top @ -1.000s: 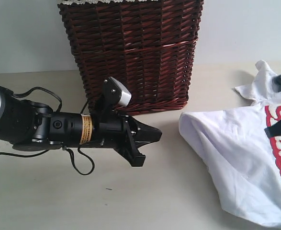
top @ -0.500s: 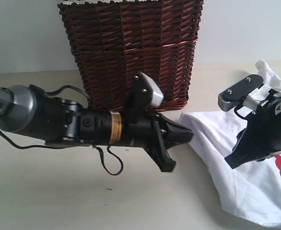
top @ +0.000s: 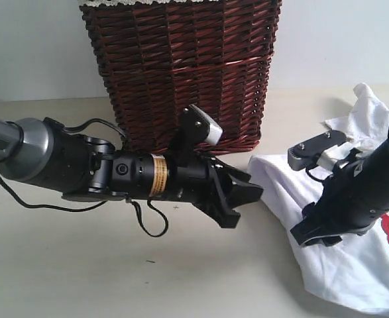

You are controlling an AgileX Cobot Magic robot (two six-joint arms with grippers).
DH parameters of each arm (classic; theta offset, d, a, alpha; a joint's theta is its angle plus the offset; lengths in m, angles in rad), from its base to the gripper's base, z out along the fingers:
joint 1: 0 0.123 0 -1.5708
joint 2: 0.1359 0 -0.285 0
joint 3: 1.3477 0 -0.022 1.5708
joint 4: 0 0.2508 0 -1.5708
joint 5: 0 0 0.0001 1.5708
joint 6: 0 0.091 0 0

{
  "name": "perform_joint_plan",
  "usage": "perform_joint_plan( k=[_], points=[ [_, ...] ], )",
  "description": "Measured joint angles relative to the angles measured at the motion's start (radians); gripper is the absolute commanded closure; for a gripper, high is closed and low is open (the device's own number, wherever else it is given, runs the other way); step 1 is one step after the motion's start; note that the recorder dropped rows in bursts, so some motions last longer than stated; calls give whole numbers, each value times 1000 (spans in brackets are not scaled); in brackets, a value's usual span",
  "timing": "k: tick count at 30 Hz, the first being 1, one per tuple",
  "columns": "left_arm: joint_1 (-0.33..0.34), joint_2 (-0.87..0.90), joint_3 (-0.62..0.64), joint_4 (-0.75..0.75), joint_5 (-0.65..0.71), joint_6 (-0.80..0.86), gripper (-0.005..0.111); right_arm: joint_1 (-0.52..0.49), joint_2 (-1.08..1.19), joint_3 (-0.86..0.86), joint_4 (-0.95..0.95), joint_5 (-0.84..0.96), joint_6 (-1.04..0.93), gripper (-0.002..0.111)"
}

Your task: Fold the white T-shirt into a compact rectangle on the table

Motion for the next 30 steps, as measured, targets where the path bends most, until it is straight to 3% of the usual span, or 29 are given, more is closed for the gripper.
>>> perform_joint_plan(
  k=[4,6,10,11,21,30],
  points=[
    [61,-2,0,-6,8,-35,67,0,60,0,28,-9,-5,58],
    [84,-2,-2,-10,8,-41,67,0,78,0,56,-12,-37,64],
    [106,-2,-2,-12,12,-45,67,0,92,0,103,-28,-108,104],
    [108,-2,-2,-12,12,-45,67,0,94,0,120,-35,-117,108],
    [110,-2,-2,-7,37,-49,67,0,14,0,193,-39,-126,108],
    [110,-2,-2,45,61,-49,67,0,-160,0,69,-57,137,108]
  ],
)
